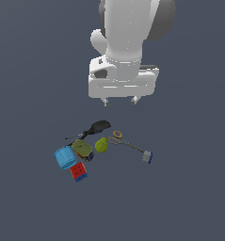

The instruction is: Pick up a designated object from a clutter of objects.

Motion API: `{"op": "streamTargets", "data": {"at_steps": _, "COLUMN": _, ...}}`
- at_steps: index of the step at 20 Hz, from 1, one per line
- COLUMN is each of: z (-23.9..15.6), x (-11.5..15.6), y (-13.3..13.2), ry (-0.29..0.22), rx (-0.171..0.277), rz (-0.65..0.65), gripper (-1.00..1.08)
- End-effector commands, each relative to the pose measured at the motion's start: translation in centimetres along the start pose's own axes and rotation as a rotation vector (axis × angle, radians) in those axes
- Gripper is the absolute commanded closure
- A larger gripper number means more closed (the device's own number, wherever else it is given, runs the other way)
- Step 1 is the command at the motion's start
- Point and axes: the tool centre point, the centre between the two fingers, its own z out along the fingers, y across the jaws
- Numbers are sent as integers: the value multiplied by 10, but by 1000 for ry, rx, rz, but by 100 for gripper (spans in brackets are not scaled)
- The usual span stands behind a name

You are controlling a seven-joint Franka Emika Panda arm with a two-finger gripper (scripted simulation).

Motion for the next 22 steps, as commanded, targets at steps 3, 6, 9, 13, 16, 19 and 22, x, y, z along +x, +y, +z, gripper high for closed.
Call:
{"op": "streamTargets", "data": {"at_steps": 3, "z": 0, "x": 0, "y": 1, "ry": -1, "rx": 2, "rz": 5, "gripper": -92}}
{"op": "streamTargets", "data": {"at_steps": 6, "z": 1, "x": 1, "y": 5, "ry": -4, "rx": 13, "rz": 31, "gripper": -92}}
{"op": "streamTargets", "data": {"at_steps": 9, "z": 1, "x": 1, "y": 10, "ry": -7, "rx": 25, "rz": 65, "gripper": -92}}
{"op": "streamTargets", "data": {"at_steps": 13, "z": 0, "x": 0, "y": 10, "ry": -8, "rx": 28, "rz": 77, "gripper": -92}}
{"op": "streamTargets", "data": {"at_steps": 16, "z": 1, "x": 1, "y": 10, "ry": -8, "rx": 27, "rz": 69, "gripper": -92}}
{"op": "streamTargets", "data": {"at_steps": 19, "z": 4, "x": 2, "y": 12, "ry": -7, "rx": 27, "rz": 54, "gripper": -92}}
{"op": "streamTargets", "data": {"at_steps": 22, "z": 8, "x": 5, "y": 16, "ry": -7, "rx": 27, "rz": 32, "gripper": -92}}
